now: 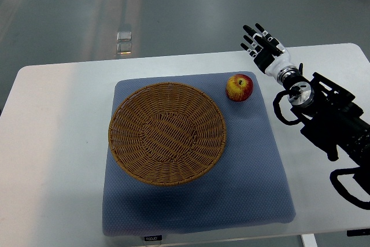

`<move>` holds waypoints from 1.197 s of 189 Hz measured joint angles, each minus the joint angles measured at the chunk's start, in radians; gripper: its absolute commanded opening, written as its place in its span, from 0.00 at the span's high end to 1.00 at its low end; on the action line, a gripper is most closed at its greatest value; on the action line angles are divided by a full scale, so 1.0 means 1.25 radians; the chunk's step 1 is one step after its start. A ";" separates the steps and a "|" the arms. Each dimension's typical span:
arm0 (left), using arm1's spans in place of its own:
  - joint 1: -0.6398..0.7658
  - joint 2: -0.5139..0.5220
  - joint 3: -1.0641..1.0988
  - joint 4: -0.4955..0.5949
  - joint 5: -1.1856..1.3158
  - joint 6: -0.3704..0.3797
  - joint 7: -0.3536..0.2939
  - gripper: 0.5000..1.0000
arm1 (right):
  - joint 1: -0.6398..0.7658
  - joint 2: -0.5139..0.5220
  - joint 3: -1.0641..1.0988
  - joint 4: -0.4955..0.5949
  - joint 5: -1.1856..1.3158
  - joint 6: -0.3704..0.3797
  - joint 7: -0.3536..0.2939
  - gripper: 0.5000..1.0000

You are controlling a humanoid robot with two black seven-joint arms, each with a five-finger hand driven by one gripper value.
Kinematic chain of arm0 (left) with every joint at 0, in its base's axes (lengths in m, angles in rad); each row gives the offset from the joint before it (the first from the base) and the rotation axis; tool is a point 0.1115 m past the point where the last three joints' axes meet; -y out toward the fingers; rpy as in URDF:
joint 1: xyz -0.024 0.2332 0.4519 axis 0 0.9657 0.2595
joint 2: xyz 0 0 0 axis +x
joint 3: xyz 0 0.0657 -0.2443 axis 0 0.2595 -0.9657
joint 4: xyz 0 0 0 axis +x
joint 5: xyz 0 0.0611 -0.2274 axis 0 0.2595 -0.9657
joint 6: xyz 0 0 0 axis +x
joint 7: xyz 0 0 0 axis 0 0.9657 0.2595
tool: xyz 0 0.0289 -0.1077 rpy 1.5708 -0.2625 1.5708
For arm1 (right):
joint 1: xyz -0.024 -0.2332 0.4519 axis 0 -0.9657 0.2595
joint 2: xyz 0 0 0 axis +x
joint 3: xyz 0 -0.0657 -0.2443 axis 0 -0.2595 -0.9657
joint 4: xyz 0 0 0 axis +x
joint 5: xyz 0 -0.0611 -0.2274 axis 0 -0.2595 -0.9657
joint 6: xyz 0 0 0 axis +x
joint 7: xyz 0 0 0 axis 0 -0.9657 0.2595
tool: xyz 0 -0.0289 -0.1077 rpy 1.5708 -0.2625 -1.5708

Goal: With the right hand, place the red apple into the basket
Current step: 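Move the right hand over the red-yellow apple beside the basket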

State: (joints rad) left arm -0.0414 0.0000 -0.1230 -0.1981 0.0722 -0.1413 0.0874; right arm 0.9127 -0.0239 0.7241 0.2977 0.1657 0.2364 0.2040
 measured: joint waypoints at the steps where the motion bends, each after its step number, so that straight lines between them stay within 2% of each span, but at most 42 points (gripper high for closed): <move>1: 0.000 0.000 0.000 0.000 0.000 0.000 0.000 0.00 | 0.000 0.000 0.000 0.000 0.000 0.000 0.000 0.15; 98: 0.001 0.000 -0.003 -0.002 -0.003 0.000 0.000 0.00 | 0.003 -0.005 -0.017 0.005 -0.012 0.010 -0.003 0.15; 135: 0.001 0.000 -0.004 -0.002 -0.003 0.000 -0.001 0.00 | 0.023 -0.022 -0.069 0.009 -0.090 0.052 -0.015 0.15; 167: 0.001 0.000 -0.004 -0.003 -0.003 0.000 -0.001 0.00 | 0.109 -0.072 -0.216 0.014 -0.269 0.114 -0.065 0.15; 184: 0.001 0.000 -0.003 -0.003 -0.003 0.000 -0.001 0.00 | 0.187 -0.111 -0.359 0.026 -0.417 0.174 -0.095 0.15; 204: 0.001 0.000 -0.002 -0.004 -0.002 0.000 -0.001 0.00 | 0.299 -0.140 -0.553 0.062 -0.592 0.225 -0.107 0.15; 226: 0.000 0.000 -0.001 -0.005 -0.002 -0.001 -0.001 0.00 | 0.390 -0.140 -0.733 0.115 -0.699 0.244 -0.111 0.15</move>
State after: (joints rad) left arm -0.0408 0.0000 -0.1240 -0.2040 0.0699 -0.1427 0.0858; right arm 1.3999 -0.1985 -0.1921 0.4417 -0.7076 0.5413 0.0647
